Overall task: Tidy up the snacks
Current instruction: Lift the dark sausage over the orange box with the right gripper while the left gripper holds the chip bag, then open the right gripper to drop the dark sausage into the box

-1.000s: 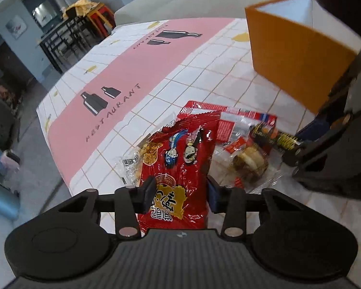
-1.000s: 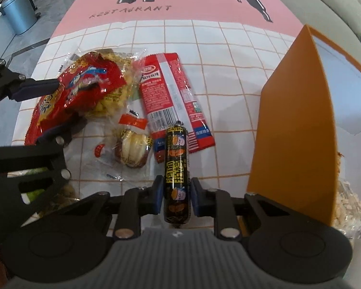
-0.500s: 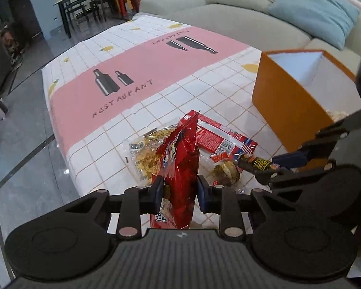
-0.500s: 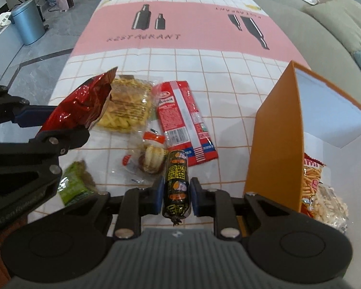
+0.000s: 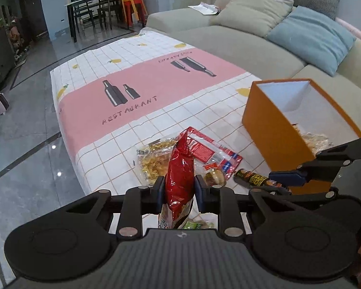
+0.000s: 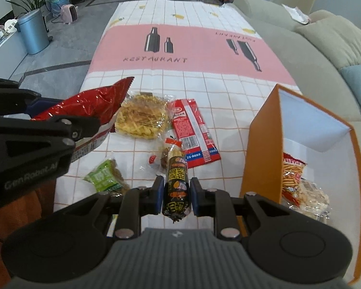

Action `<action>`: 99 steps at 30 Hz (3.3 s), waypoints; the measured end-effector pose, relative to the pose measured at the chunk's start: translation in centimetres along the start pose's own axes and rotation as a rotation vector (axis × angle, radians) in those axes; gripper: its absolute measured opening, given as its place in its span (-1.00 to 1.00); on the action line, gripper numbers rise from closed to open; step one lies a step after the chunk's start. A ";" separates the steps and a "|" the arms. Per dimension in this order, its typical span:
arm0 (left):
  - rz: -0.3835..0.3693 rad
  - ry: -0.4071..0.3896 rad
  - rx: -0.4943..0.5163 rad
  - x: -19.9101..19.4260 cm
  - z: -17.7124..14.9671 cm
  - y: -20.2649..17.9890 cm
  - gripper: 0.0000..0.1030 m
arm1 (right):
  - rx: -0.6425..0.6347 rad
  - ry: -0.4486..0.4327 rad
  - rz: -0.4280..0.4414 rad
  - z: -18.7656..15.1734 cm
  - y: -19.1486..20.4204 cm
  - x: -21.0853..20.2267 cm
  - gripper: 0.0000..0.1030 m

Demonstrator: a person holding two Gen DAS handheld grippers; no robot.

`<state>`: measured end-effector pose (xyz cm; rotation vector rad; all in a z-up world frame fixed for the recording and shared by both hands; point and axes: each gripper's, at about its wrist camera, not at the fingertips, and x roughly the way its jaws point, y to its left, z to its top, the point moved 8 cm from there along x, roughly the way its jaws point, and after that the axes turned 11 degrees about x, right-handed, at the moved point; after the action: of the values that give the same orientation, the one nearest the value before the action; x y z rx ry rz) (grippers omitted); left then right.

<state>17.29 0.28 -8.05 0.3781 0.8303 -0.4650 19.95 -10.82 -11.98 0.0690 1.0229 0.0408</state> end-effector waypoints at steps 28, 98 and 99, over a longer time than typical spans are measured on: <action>-0.102 -0.017 -0.055 -1.5 3.0 -0.4 -0.45 | -0.104 0.032 -0.046 4.1 -2.3 -1.7 -0.60; -0.218 0.060 0.007 0.3 10.0 -7.4 -0.45 | 0.060 0.060 0.029 7.5 -11.2 -0.4 -0.63; -0.220 0.059 0.005 0.3 10.0 -7.3 -0.45 | 0.065 0.059 0.029 7.6 -11.2 -0.4 -0.64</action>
<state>19.71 -10.86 -3.14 0.3070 0.9335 -0.6630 26.27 -22.35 -8.52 0.1422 1.0824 0.0363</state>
